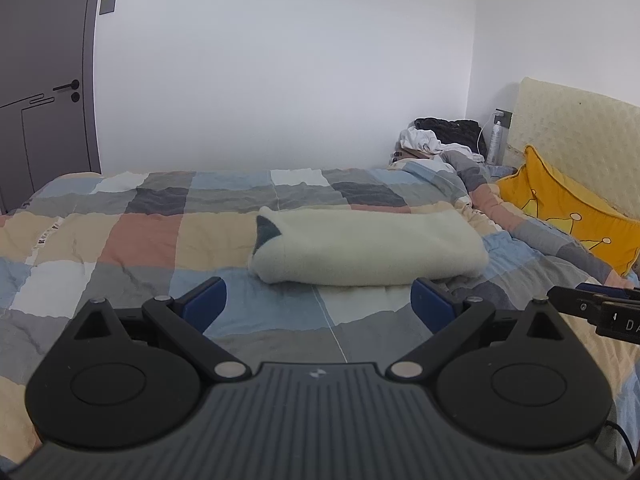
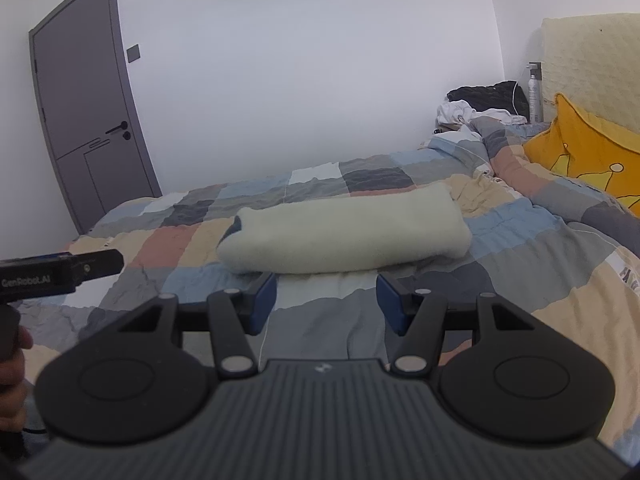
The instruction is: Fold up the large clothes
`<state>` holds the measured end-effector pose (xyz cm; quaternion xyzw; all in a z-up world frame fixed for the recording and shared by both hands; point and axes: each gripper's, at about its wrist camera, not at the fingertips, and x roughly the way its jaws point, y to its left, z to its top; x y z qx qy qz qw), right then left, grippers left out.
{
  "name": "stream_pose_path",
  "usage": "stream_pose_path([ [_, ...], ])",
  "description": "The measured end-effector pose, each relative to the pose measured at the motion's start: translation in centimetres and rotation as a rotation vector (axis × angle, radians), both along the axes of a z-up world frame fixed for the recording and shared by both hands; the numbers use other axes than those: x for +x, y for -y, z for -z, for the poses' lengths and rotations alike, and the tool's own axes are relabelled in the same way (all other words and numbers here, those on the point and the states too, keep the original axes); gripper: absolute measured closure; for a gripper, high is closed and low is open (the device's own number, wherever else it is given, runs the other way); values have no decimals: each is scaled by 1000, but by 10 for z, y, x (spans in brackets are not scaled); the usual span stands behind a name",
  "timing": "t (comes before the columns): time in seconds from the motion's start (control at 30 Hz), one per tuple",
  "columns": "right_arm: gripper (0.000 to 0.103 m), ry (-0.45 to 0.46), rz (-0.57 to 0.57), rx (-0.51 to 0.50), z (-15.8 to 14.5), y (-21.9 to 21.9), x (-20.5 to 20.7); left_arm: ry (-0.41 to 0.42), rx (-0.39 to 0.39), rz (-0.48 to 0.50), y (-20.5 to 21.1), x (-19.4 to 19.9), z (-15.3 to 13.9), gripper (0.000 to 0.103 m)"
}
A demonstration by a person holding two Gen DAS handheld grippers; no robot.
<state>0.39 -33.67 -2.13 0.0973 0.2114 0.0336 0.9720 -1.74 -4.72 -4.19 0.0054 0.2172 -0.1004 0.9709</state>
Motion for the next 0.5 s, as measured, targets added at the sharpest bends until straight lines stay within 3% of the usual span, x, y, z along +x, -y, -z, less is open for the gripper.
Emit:
stream_pose_path([
  [0.2, 44, -14, 12, -5, 1, 1, 1, -2, 12, -4, 3, 0, 0, 1],
  [0.33, 29, -5, 13, -14, 0, 1, 1, -2, 17, -13, 3, 0, 0, 0],
  [0.5, 27, -8, 25, -18, -3, 3, 2, -4, 15, -25, 3, -1, -1, 0],
])
